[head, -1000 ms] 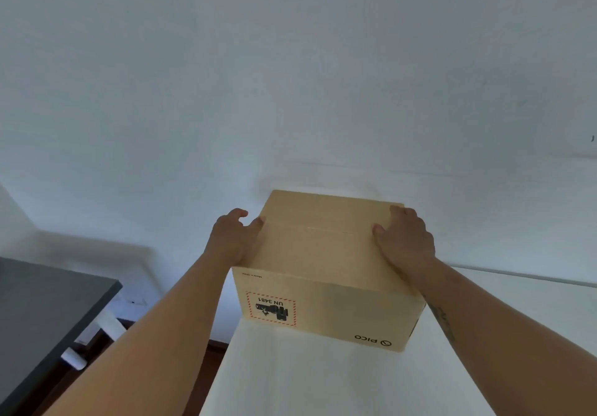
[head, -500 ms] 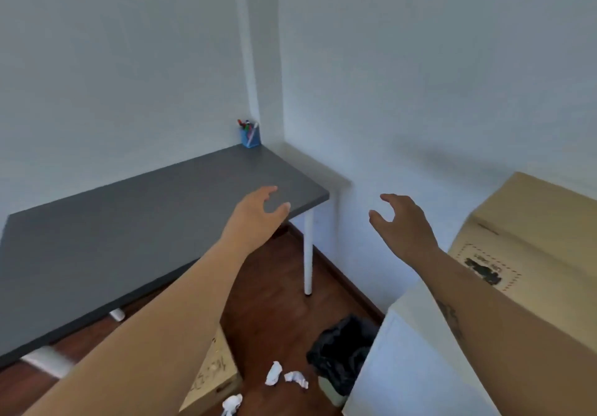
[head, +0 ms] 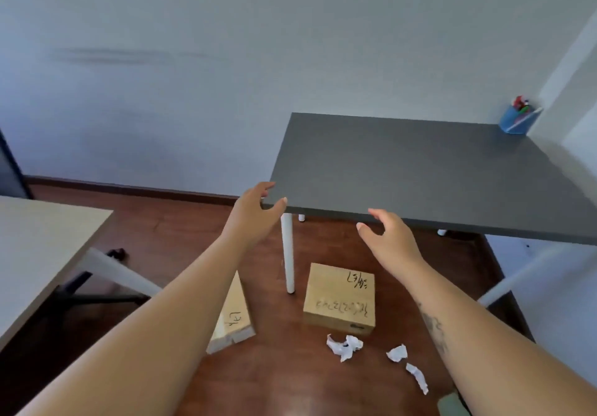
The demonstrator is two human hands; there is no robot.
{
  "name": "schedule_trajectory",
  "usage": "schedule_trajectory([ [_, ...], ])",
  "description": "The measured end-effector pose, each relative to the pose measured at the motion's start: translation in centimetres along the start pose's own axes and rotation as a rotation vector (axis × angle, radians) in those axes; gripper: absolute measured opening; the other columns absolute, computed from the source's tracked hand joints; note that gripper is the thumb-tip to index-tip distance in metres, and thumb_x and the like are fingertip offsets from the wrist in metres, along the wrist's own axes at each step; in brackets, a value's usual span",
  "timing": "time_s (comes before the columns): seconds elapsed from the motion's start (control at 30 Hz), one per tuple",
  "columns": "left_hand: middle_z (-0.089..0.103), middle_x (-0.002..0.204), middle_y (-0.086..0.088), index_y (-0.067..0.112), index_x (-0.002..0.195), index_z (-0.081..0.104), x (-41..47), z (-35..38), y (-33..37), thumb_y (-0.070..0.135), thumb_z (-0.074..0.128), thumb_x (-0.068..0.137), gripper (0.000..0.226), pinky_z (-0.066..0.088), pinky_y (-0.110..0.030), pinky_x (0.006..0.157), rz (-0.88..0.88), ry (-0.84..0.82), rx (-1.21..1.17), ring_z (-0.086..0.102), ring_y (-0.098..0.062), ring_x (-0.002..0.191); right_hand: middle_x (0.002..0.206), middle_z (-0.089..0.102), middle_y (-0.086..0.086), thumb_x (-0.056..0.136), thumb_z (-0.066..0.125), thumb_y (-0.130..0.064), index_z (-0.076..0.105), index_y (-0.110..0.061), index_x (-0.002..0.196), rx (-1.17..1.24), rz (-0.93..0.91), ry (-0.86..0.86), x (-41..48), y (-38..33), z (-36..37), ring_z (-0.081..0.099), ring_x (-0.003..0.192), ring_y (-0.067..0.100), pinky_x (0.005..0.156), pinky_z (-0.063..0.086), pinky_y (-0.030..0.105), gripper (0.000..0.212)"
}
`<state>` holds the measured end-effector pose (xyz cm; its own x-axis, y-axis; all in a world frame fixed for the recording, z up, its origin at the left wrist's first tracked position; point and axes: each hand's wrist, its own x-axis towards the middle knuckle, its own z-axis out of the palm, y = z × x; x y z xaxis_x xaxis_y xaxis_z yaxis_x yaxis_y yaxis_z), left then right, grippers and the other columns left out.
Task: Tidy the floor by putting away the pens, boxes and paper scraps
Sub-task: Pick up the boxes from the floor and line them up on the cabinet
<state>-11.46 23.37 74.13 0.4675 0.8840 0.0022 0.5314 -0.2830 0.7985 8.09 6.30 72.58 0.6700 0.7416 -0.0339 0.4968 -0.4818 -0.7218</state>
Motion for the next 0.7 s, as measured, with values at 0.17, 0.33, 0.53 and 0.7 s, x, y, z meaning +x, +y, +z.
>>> schedule_trajectory([
  [0.17, 0.055, 0.129, 0.01, 0.034, 0.135, 0.051, -0.4, -5.2, -8.0, 0.045, 0.062, 0.09, 0.048, 0.041, -0.029, 0.092, -0.196, 0.162, -0.023, 0.052, -0.013, 0.114, 0.144, 0.049, -0.006, 0.093, 0.055, -0.043, 0.049, -0.03, 0.137, 0.034, -0.09, -0.167, 3.2, -4.5, 8.9, 0.046, 0.131, 0.016, 0.102, 0.042, 0.036, 0.047],
  [0.33, 0.054, 0.132, 0.009, 0.037, 0.136, 0.048, 0.2, -7.7, -13.5, 0.047, 0.061, 0.09, 0.049, 0.046, -0.036, 0.096, -0.371, 0.289, -0.028, 0.051, -0.015, 0.117, 0.143, 0.049, -0.006, 0.094, 0.054, -0.044, 0.05, -0.031, 0.136, 0.031, -0.152, -0.348, 7.1, -7.5, 15.3, 0.048, 0.129, 0.016, 0.091, 0.043, 0.029, 0.044],
  [0.53, 0.054, 0.133, 0.008, 0.035, 0.137, 0.048, 0.0, -8.4, -17.7, 0.047, 0.063, 0.089, 0.051, 0.05, -0.041, 0.099, -0.58, 0.43, -0.081, 0.052, -0.015, 0.117, 0.143, 0.049, -0.005, 0.094, 0.055, -0.043, 0.05, -0.03, 0.137, 0.002, -0.241, -0.562, 11.6, -10.8, 20.9, 0.046, 0.13, 0.017, 0.099, 0.044, 0.036, 0.046],
  [0.7, 0.053, 0.137, 0.005, 0.03, 0.14, 0.045, -0.8, -8.4, -21.3, 0.048, 0.064, 0.088, 0.058, 0.052, -0.037, 0.091, -0.711, 0.523, -0.113, 0.052, -0.015, 0.118, 0.142, 0.049, -0.006, 0.092, 0.055, -0.045, 0.05, -0.03, 0.137, -0.023, -0.296, -0.681, 14.4, -13.6, 25.9, 0.047, 0.128, 0.017, 0.1, 0.047, 0.039, 0.047],
])
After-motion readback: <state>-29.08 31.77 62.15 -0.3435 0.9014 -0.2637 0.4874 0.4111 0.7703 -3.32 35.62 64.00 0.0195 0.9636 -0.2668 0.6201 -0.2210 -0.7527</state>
